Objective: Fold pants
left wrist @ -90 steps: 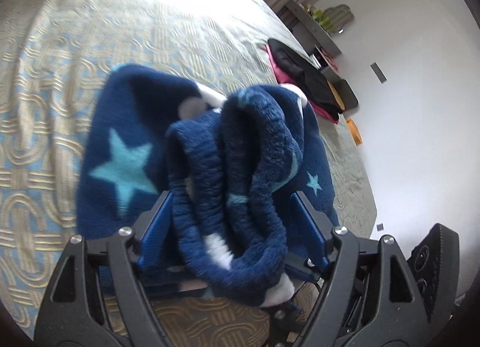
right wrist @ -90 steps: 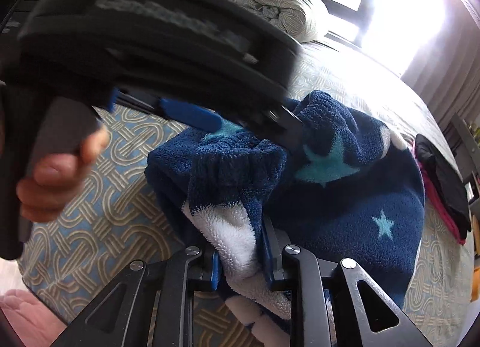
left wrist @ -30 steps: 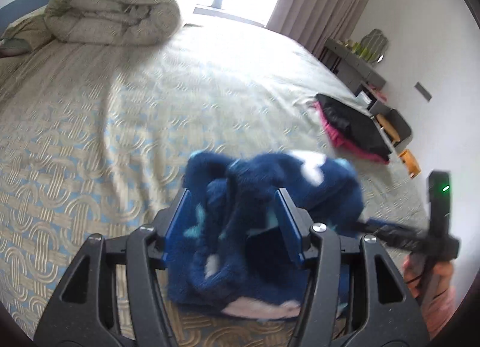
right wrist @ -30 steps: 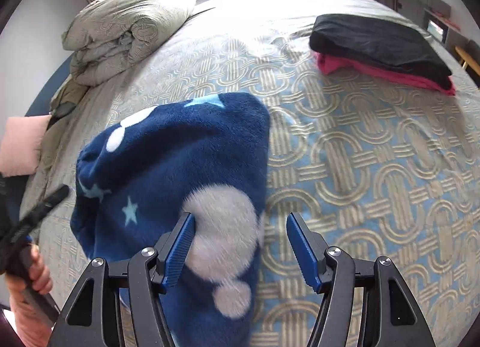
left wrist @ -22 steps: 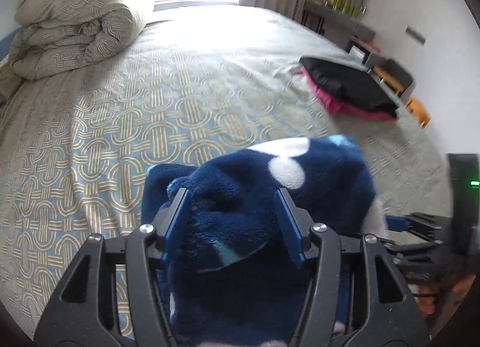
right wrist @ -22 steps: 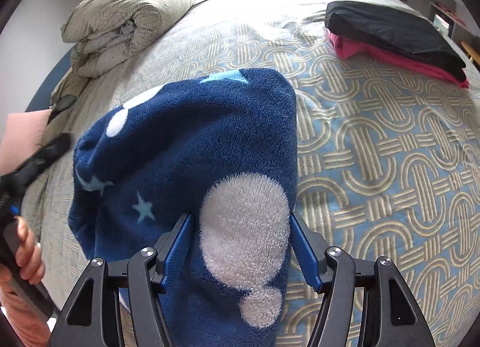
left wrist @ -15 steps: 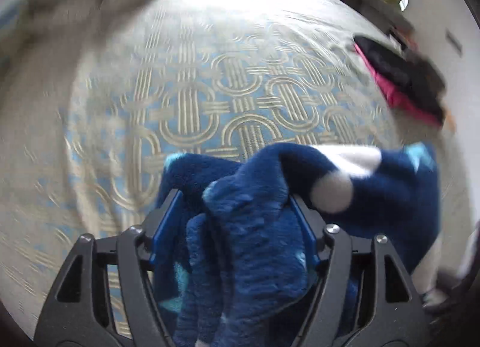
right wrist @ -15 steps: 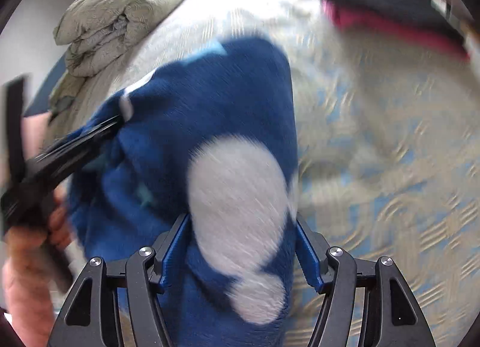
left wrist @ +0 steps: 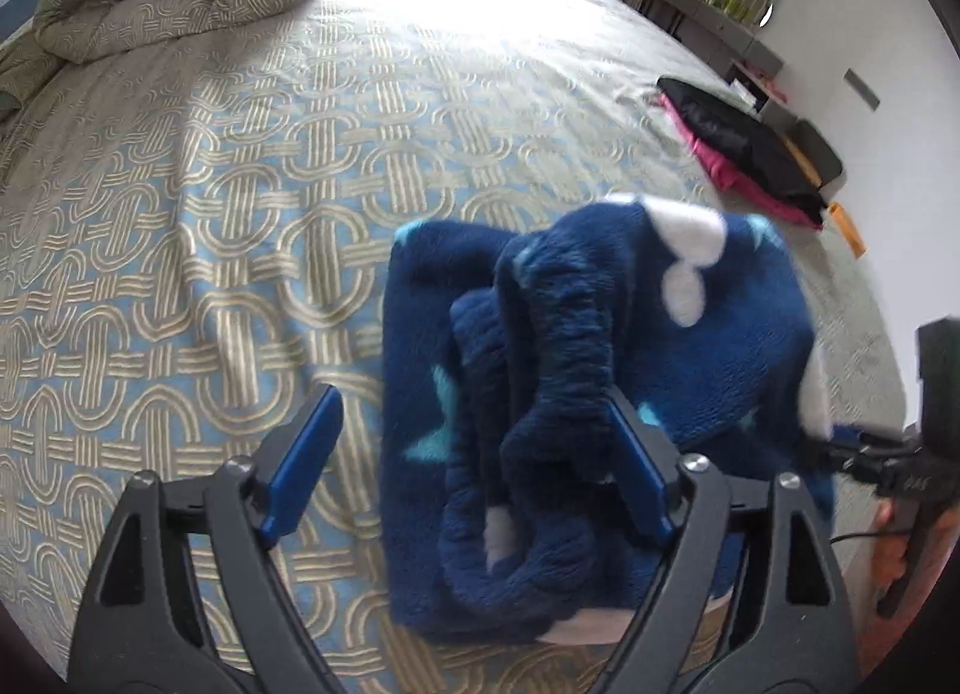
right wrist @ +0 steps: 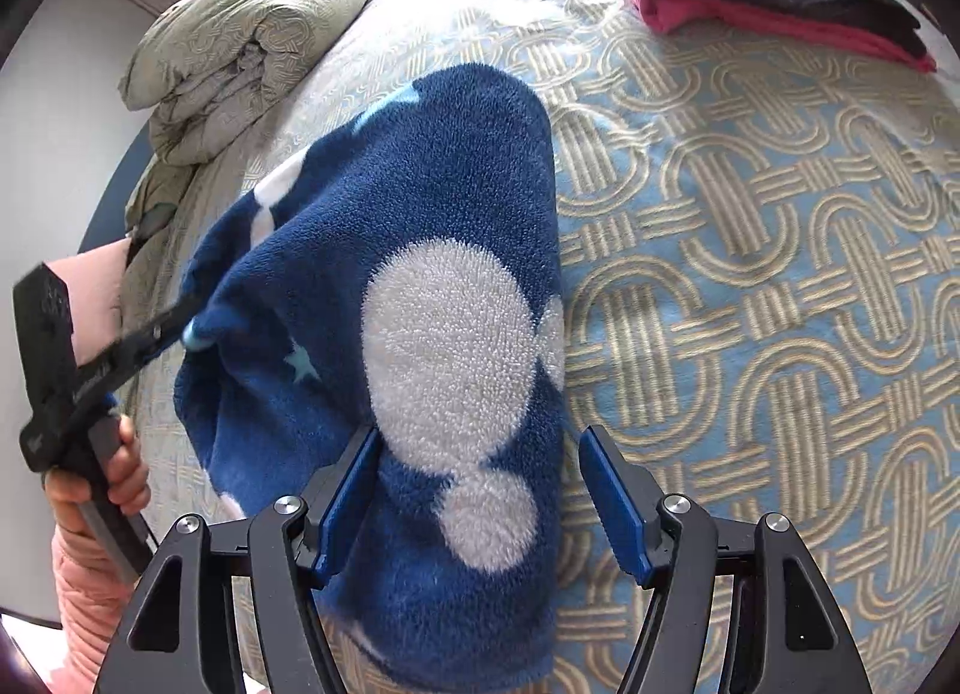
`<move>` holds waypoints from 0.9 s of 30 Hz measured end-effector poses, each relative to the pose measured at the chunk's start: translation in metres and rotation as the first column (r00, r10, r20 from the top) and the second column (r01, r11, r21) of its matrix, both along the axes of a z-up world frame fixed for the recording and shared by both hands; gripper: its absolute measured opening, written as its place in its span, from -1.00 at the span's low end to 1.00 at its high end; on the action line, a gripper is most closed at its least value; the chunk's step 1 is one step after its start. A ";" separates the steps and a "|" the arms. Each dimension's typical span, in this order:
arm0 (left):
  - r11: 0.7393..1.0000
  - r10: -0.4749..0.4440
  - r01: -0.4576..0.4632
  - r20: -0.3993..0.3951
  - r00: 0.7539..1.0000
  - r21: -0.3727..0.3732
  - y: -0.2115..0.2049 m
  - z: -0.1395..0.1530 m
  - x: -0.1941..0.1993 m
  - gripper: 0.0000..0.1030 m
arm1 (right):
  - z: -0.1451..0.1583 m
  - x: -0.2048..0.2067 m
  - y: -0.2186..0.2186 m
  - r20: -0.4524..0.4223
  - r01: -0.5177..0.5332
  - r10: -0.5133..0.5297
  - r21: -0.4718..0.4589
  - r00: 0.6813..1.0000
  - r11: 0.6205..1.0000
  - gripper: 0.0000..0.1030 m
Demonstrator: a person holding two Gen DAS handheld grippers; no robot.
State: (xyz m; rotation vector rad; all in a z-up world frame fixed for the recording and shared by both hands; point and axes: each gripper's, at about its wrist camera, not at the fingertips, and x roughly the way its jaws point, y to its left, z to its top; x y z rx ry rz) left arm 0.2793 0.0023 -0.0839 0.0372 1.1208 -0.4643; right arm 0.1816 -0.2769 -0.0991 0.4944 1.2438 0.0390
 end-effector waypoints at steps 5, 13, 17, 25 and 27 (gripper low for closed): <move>0.997 0.071 -0.072 -0.045 0.996 -0.021 0.003 -0.028 0.017 0.89 | -0.003 -0.006 0.002 -0.004 0.003 -0.003 0.001 1.000 1.000 0.34; 0.995 0.086 -0.089 -0.068 0.994 -0.042 -0.003 -0.032 0.021 0.89 | 0.007 -0.017 0.001 0.010 -0.005 0.006 -0.039 1.000 0.999 0.34; 0.995 0.072 -0.078 -0.086 0.994 -0.059 0.005 -0.029 0.019 0.89 | 0.008 -0.020 -0.004 0.017 -0.015 0.015 -0.032 1.000 0.999 0.34; 0.986 0.097 -0.113 -0.125 0.987 -0.123 0.012 -0.030 0.017 0.88 | 0.004 -0.010 -0.007 0.021 -0.003 0.003 -0.001 1.000 1.000 0.34; 0.980 0.092 -0.111 -0.115 0.989 -0.164 0.015 -0.020 0.015 0.87 | 0.004 -0.006 -0.009 0.019 0.000 0.000 0.000 1.000 1.000 0.34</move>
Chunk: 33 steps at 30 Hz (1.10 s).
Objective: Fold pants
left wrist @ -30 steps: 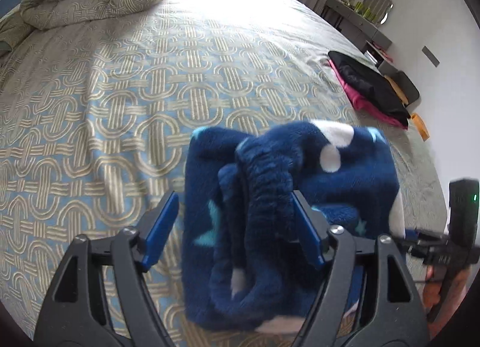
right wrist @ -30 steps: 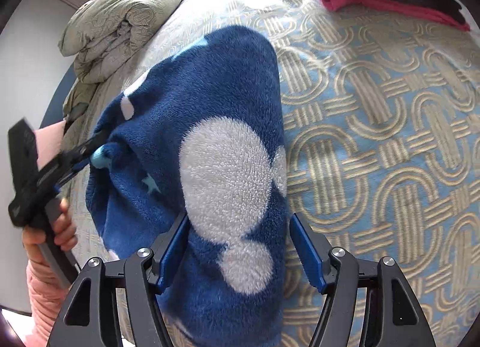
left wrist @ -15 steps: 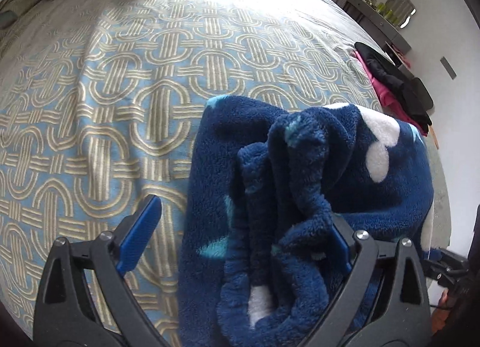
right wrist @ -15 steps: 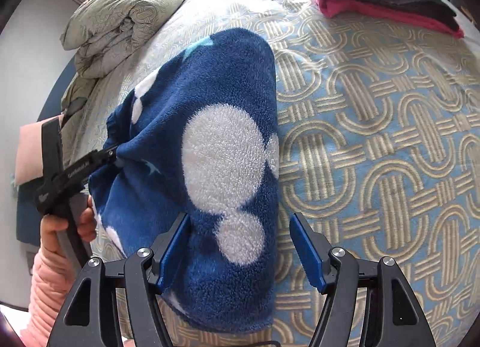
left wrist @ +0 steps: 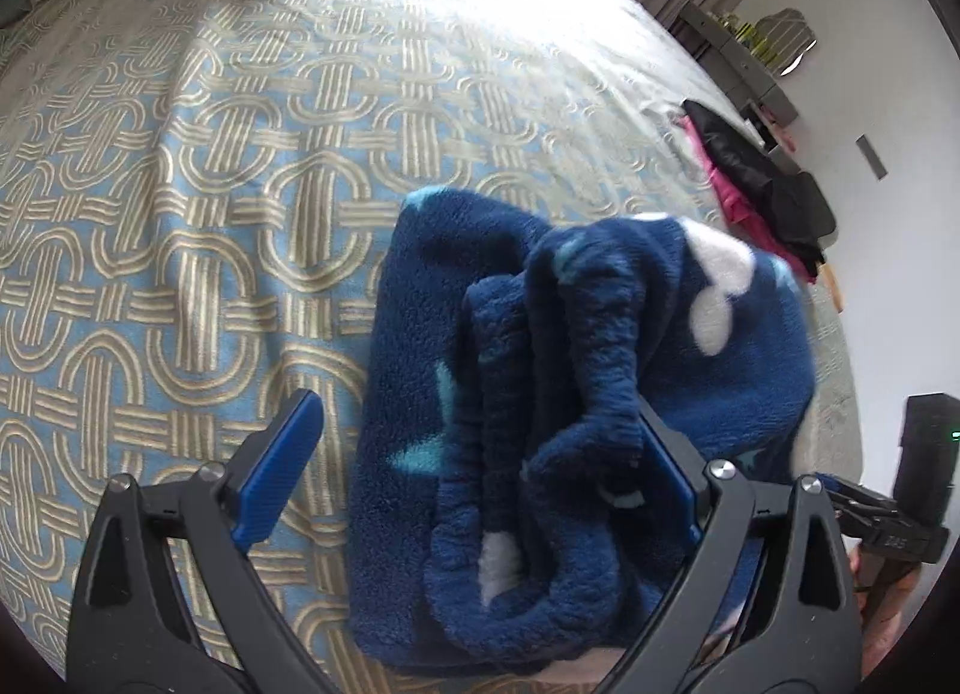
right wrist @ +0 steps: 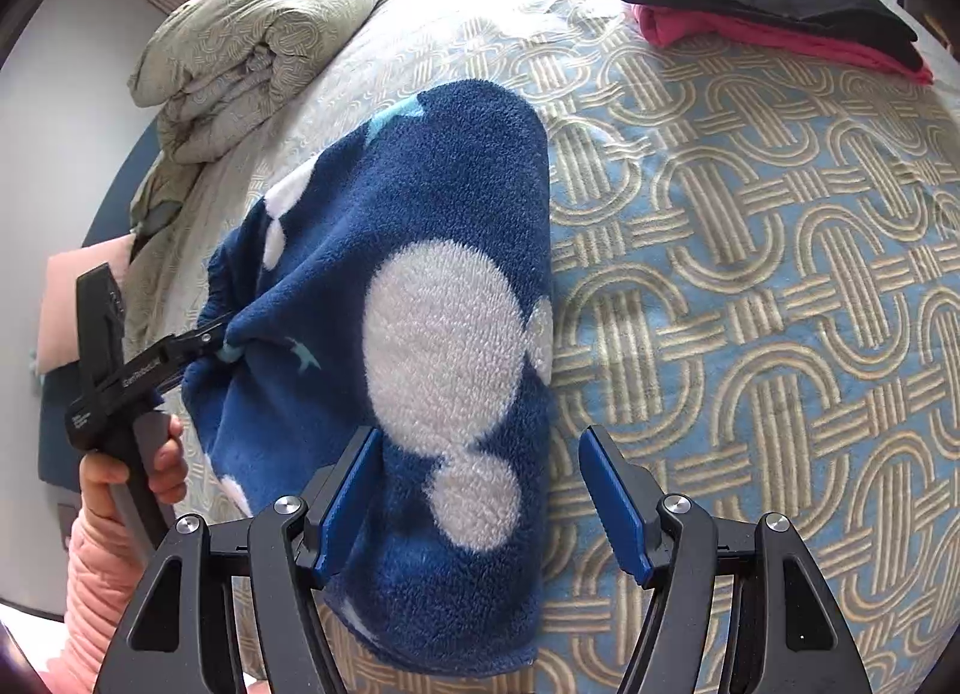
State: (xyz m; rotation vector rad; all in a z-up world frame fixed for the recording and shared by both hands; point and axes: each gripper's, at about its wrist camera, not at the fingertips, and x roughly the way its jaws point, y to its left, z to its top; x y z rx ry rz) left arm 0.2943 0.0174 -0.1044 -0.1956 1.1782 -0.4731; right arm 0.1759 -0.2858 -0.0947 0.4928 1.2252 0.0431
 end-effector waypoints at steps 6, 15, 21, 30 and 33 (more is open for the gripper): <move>0.995 -0.100 0.100 -0.001 0.995 -0.020 0.003 0.006 -0.014 0.87 | 0.000 0.003 0.000 0.001 0.002 -0.002 0.000 1.000 1.000 0.34; 0.996 -0.052 0.041 -0.141 0.989 -0.077 0.006 -0.044 0.000 0.95 | -0.012 0.016 -0.001 -0.025 -0.004 0.005 0.048 1.000 0.999 0.34; 0.997 -0.051 0.043 -0.106 0.993 -0.071 0.006 -0.041 -0.009 0.95 | -0.003 0.019 0.002 -0.014 -0.002 0.002 -0.010 1.000 1.000 0.34; 0.995 -0.014 0.005 -0.084 0.996 -0.097 0.018 -0.042 -0.030 0.95 | 0.070 0.072 0.081 0.135 -0.293 0.319 -0.185 0.938 0.938 0.11; 0.994 -0.013 0.004 -0.090 0.996 -0.108 0.023 -0.043 -0.030 0.95 | 0.058 0.108 0.128 0.072 -0.454 0.473 -0.189 0.878 0.871 -0.30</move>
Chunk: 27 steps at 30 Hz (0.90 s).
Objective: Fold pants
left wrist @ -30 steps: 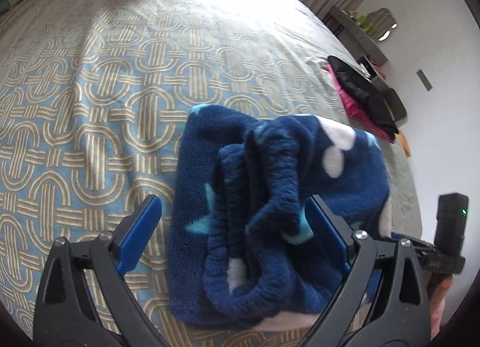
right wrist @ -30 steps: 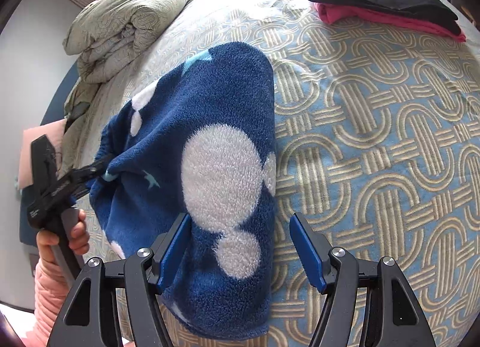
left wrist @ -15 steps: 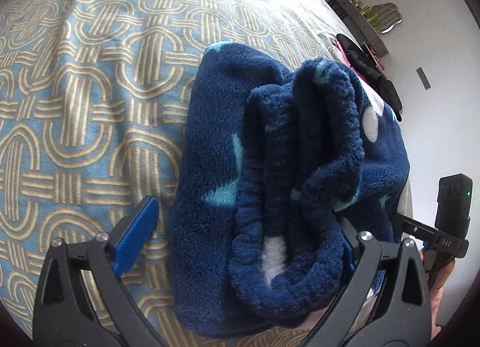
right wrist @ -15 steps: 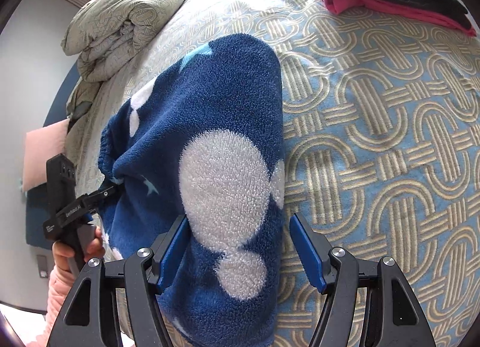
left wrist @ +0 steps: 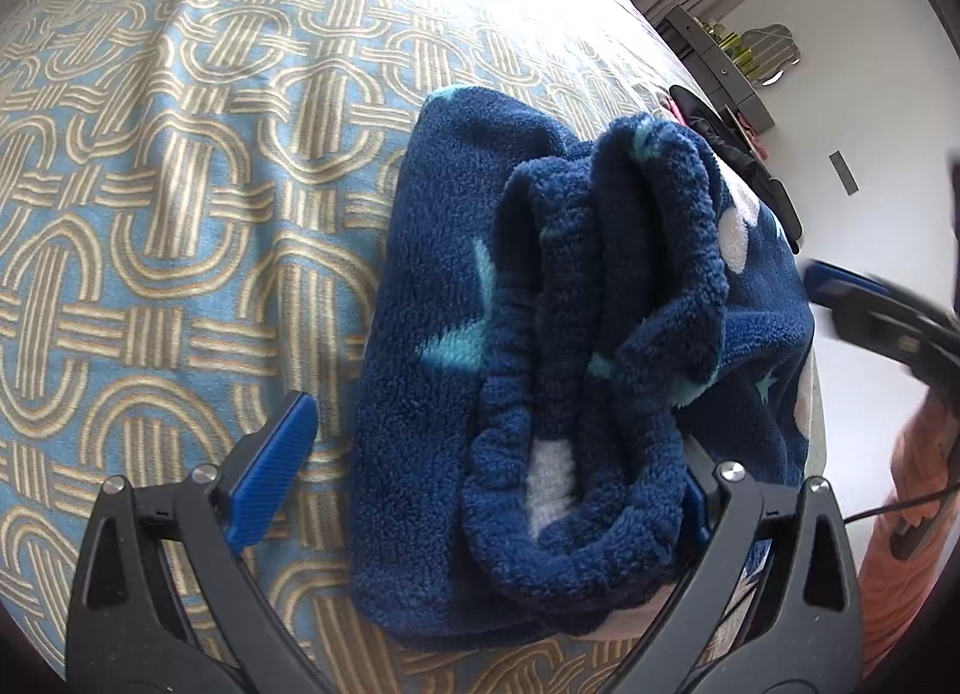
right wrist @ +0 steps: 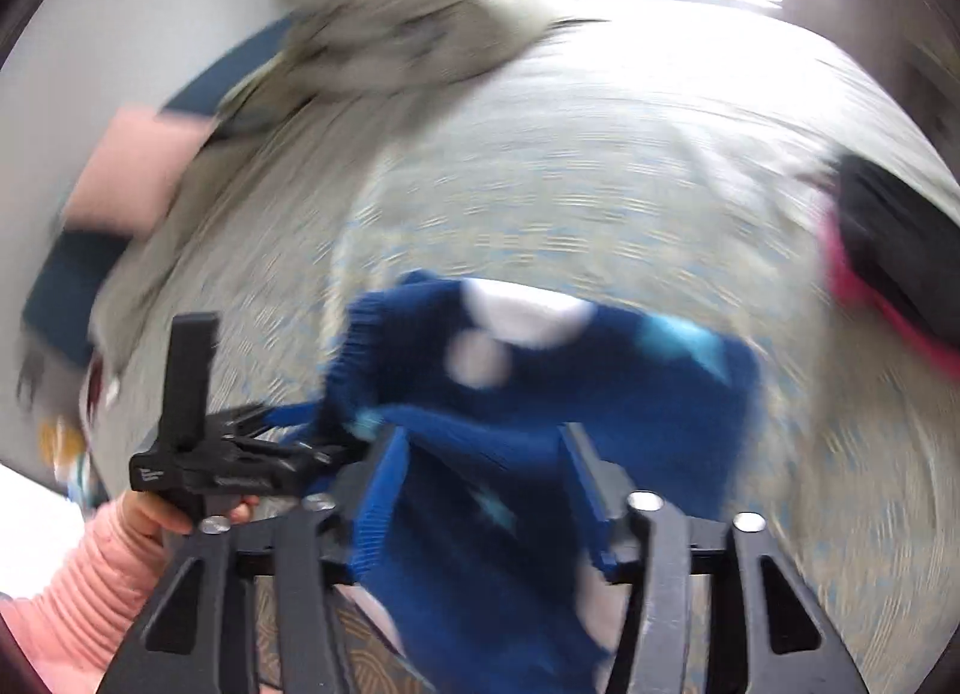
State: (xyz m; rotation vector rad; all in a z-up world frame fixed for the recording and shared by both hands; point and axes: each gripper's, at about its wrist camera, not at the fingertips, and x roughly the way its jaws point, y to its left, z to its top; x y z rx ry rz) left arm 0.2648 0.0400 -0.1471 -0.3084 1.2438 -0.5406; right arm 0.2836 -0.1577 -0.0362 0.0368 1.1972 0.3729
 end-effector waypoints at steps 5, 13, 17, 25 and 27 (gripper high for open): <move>0.999 -0.007 0.005 0.047 0.999 0.035 -0.001 0.001 -0.003 0.95 | -0.056 0.064 0.062 -0.080 -0.061 0.048 -0.165 0.996 0.984 -0.86; 1.000 -0.018 0.017 0.051 0.999 0.006 0.004 -0.002 -0.009 0.95 | -0.089 0.125 0.041 -0.098 0.122 -0.143 -0.196 0.985 0.973 -0.92; 1.000 -0.024 0.025 0.022 0.999 -0.010 0.009 -0.005 -0.005 0.97 | -0.038 0.090 -0.013 -0.070 0.200 -0.198 0.020 0.978 0.980 -0.82; 0.999 -0.031 0.031 0.017 0.999 -0.009 0.004 -0.006 0.005 1.00 | 0.003 -0.041 -0.100 -0.036 0.230 -0.229 0.012 0.973 0.973 0.15; 0.999 -0.033 0.033 0.003 0.999 -0.013 0.004 -0.008 0.009 1.00 | -0.020 -0.061 -0.115 -0.119 0.255 -0.247 0.052 0.962 0.966 0.30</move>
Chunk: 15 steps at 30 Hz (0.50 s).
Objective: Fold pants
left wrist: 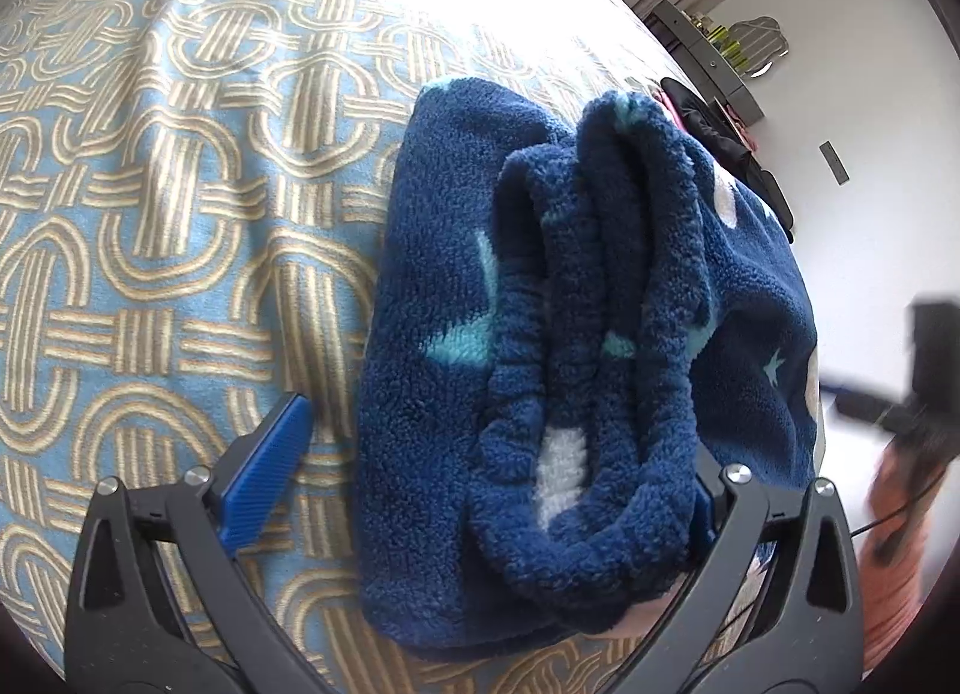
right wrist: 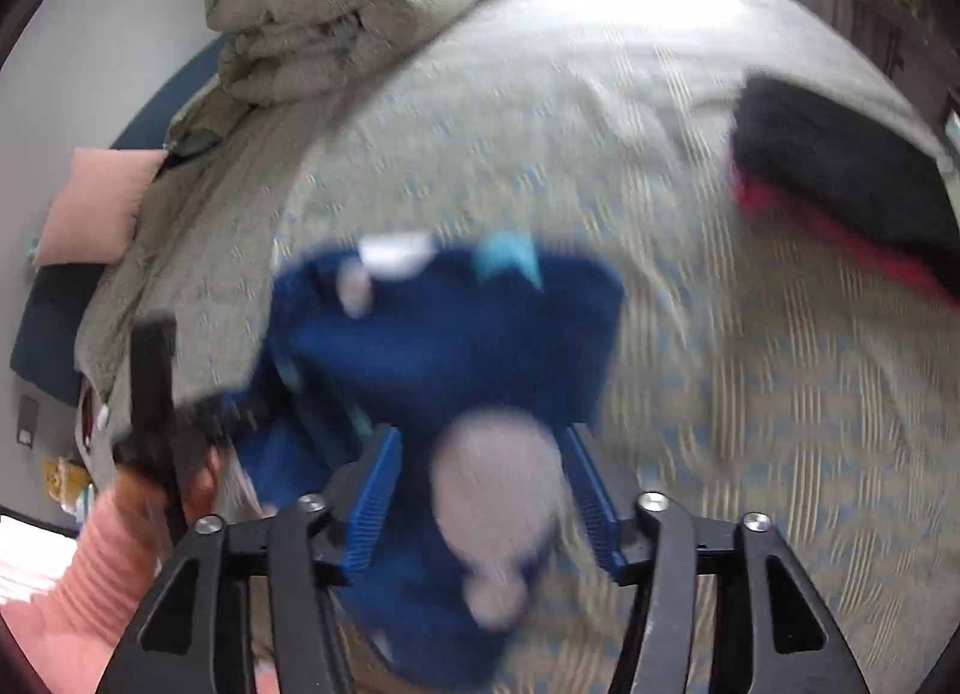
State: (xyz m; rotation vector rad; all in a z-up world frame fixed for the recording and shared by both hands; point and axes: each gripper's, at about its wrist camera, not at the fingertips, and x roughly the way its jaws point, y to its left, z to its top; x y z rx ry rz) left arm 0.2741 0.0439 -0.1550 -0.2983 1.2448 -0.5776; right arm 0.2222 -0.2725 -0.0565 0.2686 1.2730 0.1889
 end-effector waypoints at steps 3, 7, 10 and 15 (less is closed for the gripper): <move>1.000 -0.013 0.013 -0.011 1.000 0.011 -0.003 0.001 0.007 1.00 | -0.046 -0.015 -0.026 -0.136 0.140 -0.118 0.170 0.984 0.975 0.32; 1.000 -0.011 0.011 -0.016 1.000 0.014 -0.006 0.001 0.014 1.00 | -0.076 -0.016 -0.045 -0.168 0.262 -0.213 0.378 0.963 0.888 0.50; 1.000 -0.011 0.011 -0.019 1.000 0.010 -0.007 0.000 0.015 1.00 | -0.086 -0.008 -0.042 -0.173 0.250 -0.195 0.395 0.965 0.884 0.56; 1.000 -0.014 0.014 -0.013 1.000 0.010 -0.010 -0.001 0.017 1.00 | -0.092 0.007 -0.042 -0.175 0.241 -0.183 0.414 0.967 0.878 0.59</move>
